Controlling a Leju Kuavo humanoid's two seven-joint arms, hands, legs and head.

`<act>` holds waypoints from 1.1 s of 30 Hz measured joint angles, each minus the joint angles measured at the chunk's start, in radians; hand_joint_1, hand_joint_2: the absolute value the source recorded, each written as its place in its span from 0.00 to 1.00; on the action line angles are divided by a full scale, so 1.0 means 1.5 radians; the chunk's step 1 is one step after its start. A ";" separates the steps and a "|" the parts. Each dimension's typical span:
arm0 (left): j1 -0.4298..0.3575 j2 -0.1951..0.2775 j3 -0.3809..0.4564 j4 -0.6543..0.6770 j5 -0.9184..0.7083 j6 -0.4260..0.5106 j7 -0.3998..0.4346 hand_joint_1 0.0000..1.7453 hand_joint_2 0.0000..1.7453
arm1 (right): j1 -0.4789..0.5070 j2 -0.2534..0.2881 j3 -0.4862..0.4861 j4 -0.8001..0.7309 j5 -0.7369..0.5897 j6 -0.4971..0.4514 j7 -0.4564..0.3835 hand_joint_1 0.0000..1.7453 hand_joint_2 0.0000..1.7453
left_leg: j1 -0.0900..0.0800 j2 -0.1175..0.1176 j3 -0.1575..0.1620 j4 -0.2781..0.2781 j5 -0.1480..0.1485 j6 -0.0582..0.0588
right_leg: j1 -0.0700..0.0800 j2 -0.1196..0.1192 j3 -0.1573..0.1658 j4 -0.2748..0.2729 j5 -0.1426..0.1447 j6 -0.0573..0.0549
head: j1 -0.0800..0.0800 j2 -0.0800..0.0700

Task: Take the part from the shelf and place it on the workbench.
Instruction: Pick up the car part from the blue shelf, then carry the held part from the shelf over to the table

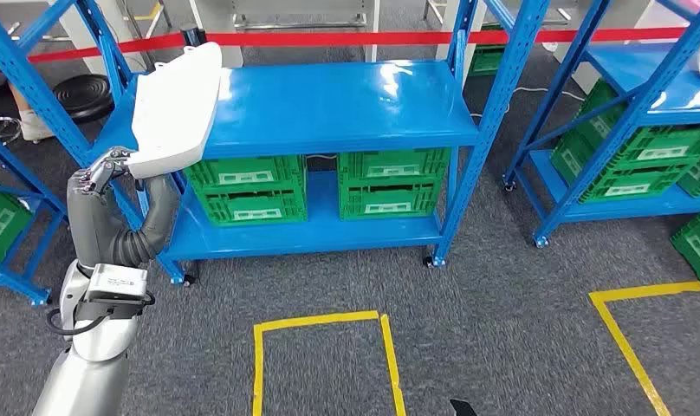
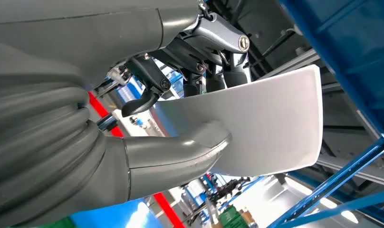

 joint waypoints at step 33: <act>0.091 0.019 0.023 -0.085 -0.061 0.062 0.001 1.00 1.00 | 0.008 -0.003 0.011 0.000 0.037 0.052 0.004 0.00 0.00 | -0.001 -0.030 0.020 0.007 -0.024 0.000 | 0.004 0.003 0.039 -0.041 0.009 -0.013 | 0.000 0.000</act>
